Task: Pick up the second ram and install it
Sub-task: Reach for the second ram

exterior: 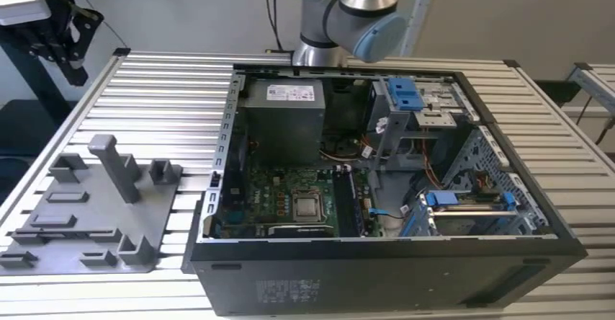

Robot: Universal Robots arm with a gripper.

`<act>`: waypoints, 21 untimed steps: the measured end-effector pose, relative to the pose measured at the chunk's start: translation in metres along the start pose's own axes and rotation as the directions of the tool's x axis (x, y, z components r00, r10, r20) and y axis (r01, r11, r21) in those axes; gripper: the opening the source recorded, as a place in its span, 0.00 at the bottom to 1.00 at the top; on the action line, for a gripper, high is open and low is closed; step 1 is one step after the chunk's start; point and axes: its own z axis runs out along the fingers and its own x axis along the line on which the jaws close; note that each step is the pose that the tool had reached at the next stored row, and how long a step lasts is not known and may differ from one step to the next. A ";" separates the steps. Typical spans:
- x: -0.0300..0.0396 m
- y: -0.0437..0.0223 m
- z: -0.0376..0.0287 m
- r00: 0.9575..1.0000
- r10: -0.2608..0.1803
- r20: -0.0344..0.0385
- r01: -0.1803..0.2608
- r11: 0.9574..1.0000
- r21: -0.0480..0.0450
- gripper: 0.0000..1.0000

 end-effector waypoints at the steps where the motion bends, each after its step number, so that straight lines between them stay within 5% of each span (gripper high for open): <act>1: 0.0031 0.0000 0.0001 1.000 -0.001 0.000 0.001 1.000 0.000 0.11; 13: 0.0365 0.0001 0.0015 1.000 -0.014 -0.001 0.014 1.000 0.000 0.11; 21: 0.0398 -0.0020 0.0019 1.000 -0.016 -0.001 0.016 1.000 0.000 0.11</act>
